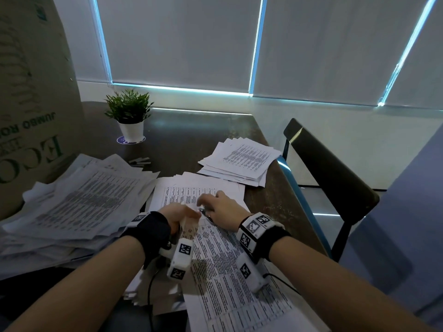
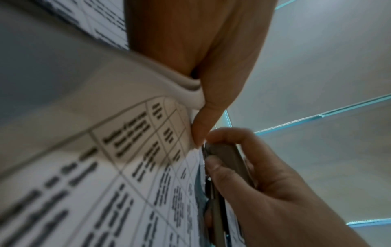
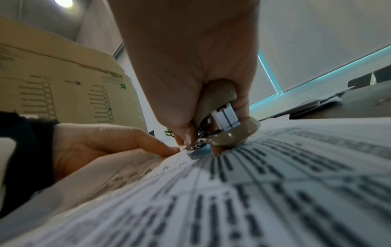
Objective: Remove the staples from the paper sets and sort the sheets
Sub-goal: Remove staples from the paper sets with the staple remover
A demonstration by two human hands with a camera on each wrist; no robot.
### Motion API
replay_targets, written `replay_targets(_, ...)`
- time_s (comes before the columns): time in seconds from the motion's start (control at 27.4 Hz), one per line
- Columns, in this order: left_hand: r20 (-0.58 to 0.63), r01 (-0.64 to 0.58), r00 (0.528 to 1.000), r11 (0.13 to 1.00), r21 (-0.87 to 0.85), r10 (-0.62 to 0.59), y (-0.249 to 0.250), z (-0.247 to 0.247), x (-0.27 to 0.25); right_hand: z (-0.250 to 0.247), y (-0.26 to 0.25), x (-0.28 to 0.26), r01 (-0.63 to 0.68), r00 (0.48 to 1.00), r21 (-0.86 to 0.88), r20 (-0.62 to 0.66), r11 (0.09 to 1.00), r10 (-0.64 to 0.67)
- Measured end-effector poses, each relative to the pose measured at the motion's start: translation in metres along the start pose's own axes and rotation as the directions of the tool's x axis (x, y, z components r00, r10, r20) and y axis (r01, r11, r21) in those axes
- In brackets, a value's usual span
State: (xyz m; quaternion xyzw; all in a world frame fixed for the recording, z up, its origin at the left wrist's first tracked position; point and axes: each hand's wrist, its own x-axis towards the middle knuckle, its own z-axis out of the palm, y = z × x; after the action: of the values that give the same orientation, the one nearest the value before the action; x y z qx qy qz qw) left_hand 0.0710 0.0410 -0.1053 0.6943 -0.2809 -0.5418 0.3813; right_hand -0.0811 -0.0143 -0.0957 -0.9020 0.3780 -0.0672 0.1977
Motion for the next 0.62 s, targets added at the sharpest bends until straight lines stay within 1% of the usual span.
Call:
replay_targets(0.07,-0.021,-0.002,1.000,1.000,0.007,0.002,0.000,0.000,0.002,0.000,0.003,0.002,0.033,0.999,-0.024,0.000,0.999,-0.033)
replay_targets(0.15,-0.044,-0.013,0.999,1.000,0.014,0.014,0.001,0.001,0.002,-0.001,0.008,0.008,0.053,0.999,0.034,0.005,0.998,-0.053)
replay_targets(0.29,-0.077,-0.032,0.996,0.999,0.022,0.034,0.002,0.003,0.005,-0.011,0.016,0.019,0.005,0.995,0.155,0.096,0.988,-0.020)
replay_targets(0.37,-0.092,-0.048,0.995,0.999,0.006,0.048,0.002,0.006,0.004,-0.016,0.020,0.023,-0.026,0.992,0.276,0.122,0.961,-0.008)
replay_targets(0.48,-0.117,-0.087,0.990,0.996,-0.028,0.083,0.002,0.009,0.004,-0.019,0.028,0.028,-0.054,0.986,0.440,0.163,0.896,-0.021)
replay_targets(0.51,-0.116,-0.079,0.990,0.997,-0.024,0.076,0.003,0.009,0.003,-0.017,0.030,0.027,-0.076,0.987,0.496,0.159,0.865,-0.005)
replay_targets(0.55,-0.117,-0.068,0.991,0.997,-0.021,0.065,0.003,0.008,0.005,-0.015,0.033,0.026,-0.113,0.988,0.586,0.154,0.802,0.027)
replay_targets(0.62,-0.122,-0.049,0.991,0.999,-0.014,0.047,0.002,0.007,0.008,-0.009,0.040,0.021,-0.196,0.980,0.804,0.144,0.561,0.137)
